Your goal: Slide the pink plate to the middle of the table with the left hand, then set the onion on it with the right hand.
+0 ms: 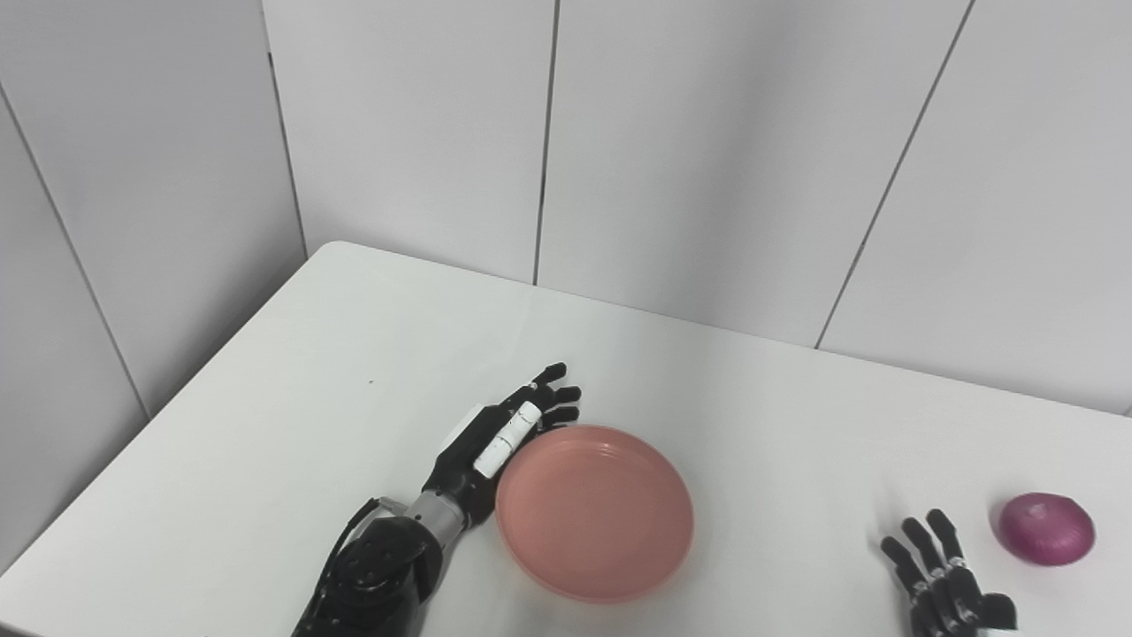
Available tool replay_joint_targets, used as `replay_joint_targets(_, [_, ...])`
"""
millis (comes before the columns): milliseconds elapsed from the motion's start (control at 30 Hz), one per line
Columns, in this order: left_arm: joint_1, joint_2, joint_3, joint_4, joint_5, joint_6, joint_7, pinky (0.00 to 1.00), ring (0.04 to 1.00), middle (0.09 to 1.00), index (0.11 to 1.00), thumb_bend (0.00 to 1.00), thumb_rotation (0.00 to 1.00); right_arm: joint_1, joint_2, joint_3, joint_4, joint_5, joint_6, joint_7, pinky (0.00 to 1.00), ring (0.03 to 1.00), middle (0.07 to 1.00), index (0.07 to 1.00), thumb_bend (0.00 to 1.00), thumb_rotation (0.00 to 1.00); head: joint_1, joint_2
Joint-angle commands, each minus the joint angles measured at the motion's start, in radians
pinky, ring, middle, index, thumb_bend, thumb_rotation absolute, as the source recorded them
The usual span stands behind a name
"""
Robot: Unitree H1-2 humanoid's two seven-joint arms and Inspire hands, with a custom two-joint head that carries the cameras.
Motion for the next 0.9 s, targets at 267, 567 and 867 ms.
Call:
replay_joint_targets(267, [0.015,0.019,-0.006,-0.068,-0.021,0.095,-0.021,0.90,0.895,0.909,0.940,0.87,0.83,0.004,0.083,0.055,0.037,-0.076,0.005,-0.050,0.99,0.868,0.935,0.961,0.86,1.00,-0.152,0.030])
replay_joint_targets(567, [0.012,0.046,-0.014,-0.097,-0.024,0.143,-0.020,0.88,0.891,0.911,0.938,0.88,0.85,-0.011,0.115,0.071,0.056,-0.119,0.011,-0.083,0.98,0.857,0.913,0.947,0.91,1.00,-0.202,0.038])
replay_joint_targets(867, [0.021,-0.002,-0.036,-0.084,-0.015,0.139,0.003,0.90,0.909,0.925,0.950,0.85,0.84,-0.015,0.121,0.074,0.061,-0.127,0.015,-0.082,0.98,0.857,0.906,0.941,0.95,0.98,-0.205,0.037])
